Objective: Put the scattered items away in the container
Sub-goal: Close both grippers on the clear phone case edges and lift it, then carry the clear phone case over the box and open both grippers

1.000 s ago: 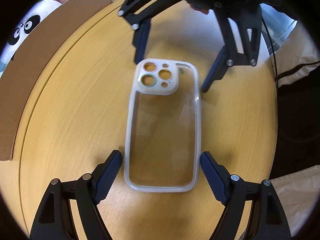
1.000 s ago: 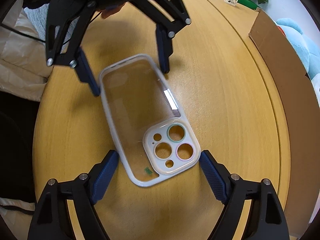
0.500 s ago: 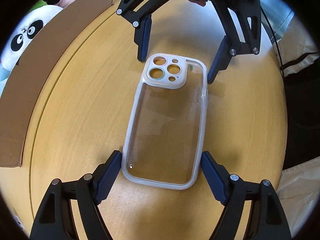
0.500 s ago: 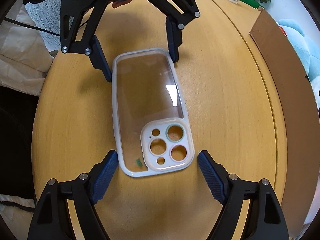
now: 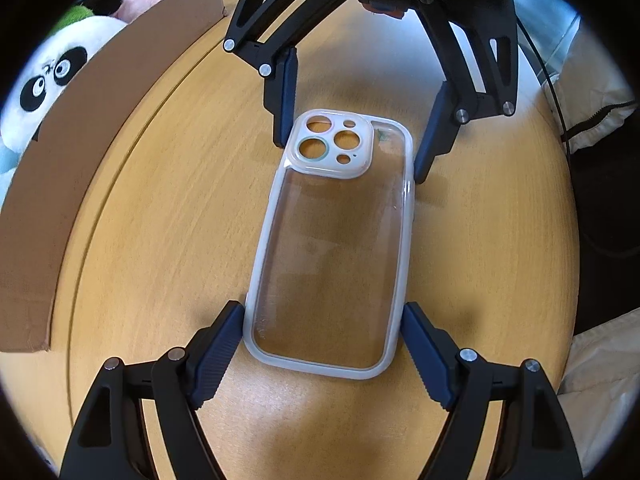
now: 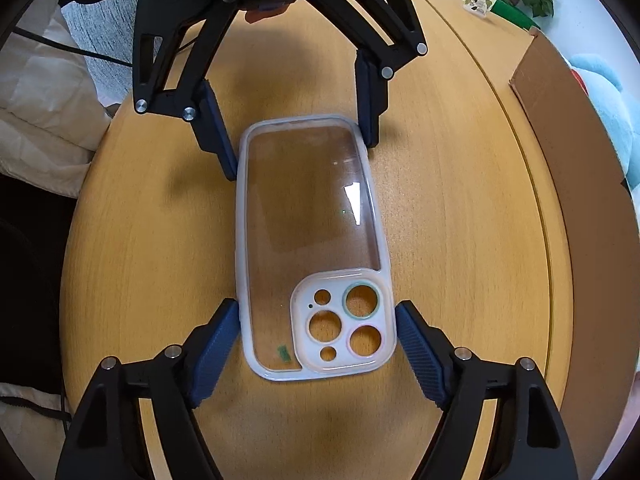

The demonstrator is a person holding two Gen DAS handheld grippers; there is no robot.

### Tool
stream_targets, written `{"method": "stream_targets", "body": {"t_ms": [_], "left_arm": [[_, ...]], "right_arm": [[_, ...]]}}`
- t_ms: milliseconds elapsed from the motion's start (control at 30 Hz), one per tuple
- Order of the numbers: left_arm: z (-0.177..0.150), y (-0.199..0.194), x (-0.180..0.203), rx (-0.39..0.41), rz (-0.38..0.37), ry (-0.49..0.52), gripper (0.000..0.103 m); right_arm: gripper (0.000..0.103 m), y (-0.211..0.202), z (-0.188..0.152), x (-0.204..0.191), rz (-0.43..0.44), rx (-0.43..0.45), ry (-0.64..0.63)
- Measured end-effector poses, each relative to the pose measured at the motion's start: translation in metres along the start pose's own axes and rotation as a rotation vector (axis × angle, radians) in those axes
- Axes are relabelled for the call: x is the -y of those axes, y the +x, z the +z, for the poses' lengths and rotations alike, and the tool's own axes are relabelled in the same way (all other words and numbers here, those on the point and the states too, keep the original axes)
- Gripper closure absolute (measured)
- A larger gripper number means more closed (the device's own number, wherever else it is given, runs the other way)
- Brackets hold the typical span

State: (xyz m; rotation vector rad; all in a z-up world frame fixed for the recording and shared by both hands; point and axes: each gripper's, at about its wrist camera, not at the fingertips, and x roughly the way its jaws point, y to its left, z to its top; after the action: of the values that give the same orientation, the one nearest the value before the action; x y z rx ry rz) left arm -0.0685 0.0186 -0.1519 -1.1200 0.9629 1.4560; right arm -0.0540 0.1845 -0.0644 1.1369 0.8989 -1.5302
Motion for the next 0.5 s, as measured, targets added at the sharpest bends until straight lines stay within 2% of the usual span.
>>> {"method": "stream_targets", "body": {"t_ms": [167,267,500], "left_arm": [[0.012,-0.021,-0.019,0.022,0.037,0.035,0.024],[0.024,-0.043,-0.033,0.031,0.089,0.08,0.024],[0.068,-0.109,-0.085,0.066,0.246,0.201,0.024]], "right_arm": [[0.021,-0.02,-0.006,0.011,-0.024,0.005,0.012],[0.021,-0.045,-0.008,0.023,-0.061,0.017,0.018],[0.022,-0.124,-0.004,0.062,-0.227,-0.019,-0.045]]}}
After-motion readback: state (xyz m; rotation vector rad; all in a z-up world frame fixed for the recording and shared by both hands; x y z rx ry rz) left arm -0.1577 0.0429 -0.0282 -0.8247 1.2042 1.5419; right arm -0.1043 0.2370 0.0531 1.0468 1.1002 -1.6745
